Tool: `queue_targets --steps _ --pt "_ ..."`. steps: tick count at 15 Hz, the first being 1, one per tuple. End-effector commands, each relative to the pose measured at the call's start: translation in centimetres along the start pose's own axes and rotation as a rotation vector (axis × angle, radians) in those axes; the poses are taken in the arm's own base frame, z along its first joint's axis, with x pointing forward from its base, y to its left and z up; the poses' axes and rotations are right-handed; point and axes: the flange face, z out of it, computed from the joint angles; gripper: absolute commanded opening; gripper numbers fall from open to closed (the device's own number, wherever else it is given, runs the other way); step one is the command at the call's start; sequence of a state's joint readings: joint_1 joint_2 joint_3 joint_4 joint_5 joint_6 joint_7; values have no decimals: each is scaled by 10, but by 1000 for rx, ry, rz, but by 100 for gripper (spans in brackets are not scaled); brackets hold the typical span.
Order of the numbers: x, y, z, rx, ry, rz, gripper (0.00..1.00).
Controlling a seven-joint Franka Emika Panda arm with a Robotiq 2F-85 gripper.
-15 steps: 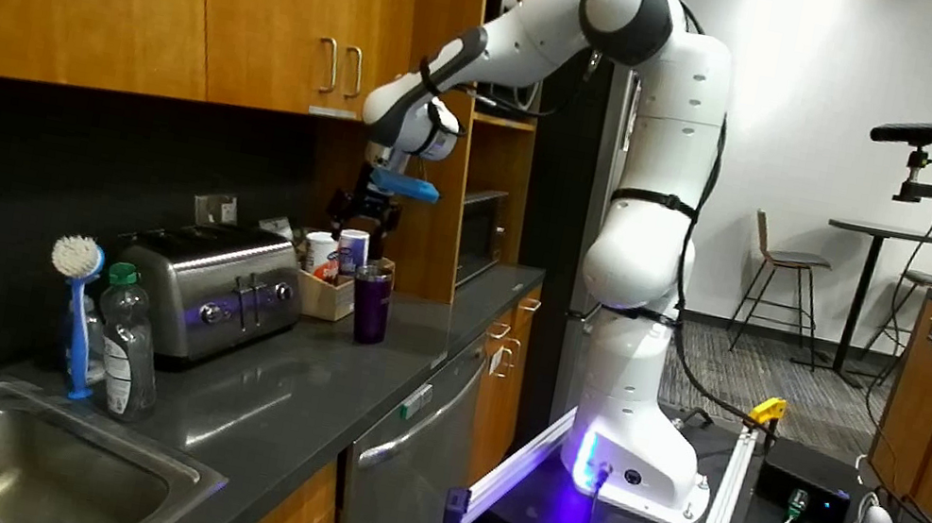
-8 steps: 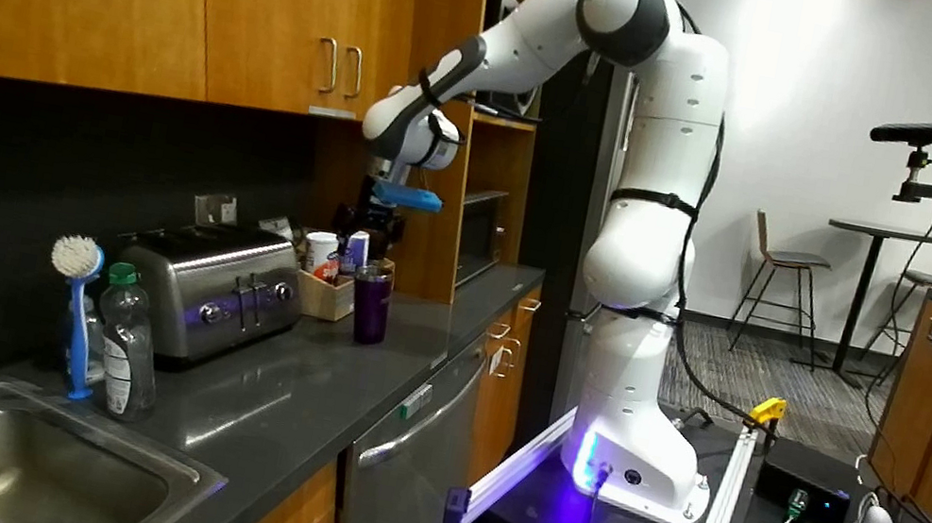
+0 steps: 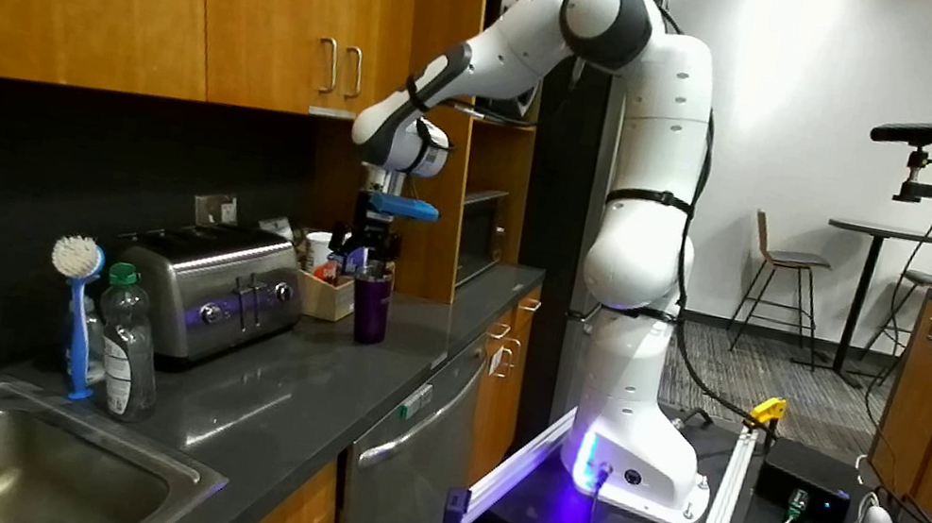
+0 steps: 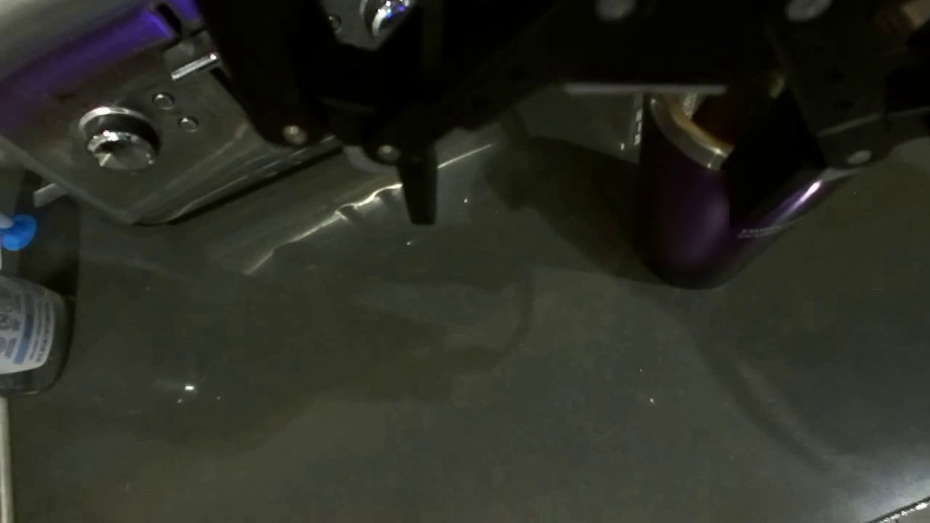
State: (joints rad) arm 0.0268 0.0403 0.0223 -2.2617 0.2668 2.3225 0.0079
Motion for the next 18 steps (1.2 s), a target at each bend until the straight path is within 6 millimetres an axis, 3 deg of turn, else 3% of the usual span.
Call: queue_targets --steps 1,7,18 --pt "10 -2 -2 21 -29 -13 100" --pt "21 -5 -30 73 -6 -7 100" --pt "37 -1 -18 129 -110 1 100"
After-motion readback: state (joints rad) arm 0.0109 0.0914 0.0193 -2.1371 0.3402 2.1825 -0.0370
